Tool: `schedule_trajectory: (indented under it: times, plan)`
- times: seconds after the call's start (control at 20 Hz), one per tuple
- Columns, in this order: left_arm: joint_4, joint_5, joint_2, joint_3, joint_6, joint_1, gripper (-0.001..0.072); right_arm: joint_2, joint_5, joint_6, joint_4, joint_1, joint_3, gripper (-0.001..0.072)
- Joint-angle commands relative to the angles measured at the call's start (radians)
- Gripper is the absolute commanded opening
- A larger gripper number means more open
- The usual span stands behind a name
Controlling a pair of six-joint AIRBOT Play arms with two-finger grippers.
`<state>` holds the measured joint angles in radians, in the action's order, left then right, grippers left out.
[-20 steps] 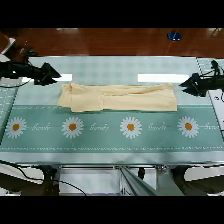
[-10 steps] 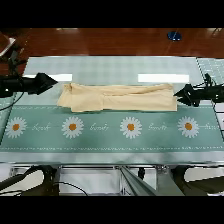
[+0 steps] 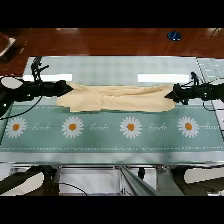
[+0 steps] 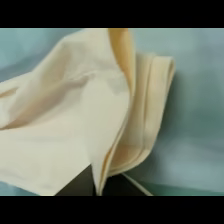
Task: Fold the shirts.
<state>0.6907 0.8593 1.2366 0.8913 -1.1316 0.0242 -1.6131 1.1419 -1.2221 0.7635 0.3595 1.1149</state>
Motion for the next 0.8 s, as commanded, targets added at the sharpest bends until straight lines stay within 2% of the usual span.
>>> schedule_trajectory:
  times: [0.0,0.15,0.25,0.35,0.5,0.75]
  plan:
    - [-0.075,-0.017,0.001,-0.003,0.051,-0.086,0.0028,0.197,0.055,0.049,0.105,0.006,-0.048,0.0019]
    - [-0.085,-0.122,0.026,0.0,0.037,-0.266,0.0024,0.506,0.032,0.011,0.161,0.006,-0.219,0.0019]
    - [-0.085,-0.18,0.108,0.051,0.019,-0.393,0.0023,0.702,0.045,-0.032,0.16,0.006,-0.317,0.0019]
    - [-0.083,-0.172,0.234,0.166,0.004,-0.51,0.0023,0.865,0.082,-0.089,0.159,0.006,-0.373,0.0019]
    - [-0.054,-0.135,0.439,0.388,-0.097,-0.65,0.0023,1.023,0.162,-0.148,0.152,0.006,-0.381,0.0019]
    - [-0.055,0.025,0.741,0.755,-0.232,-0.827,0.0023,1.114,0.194,-0.192,0.088,0.006,-0.38,0.0019]
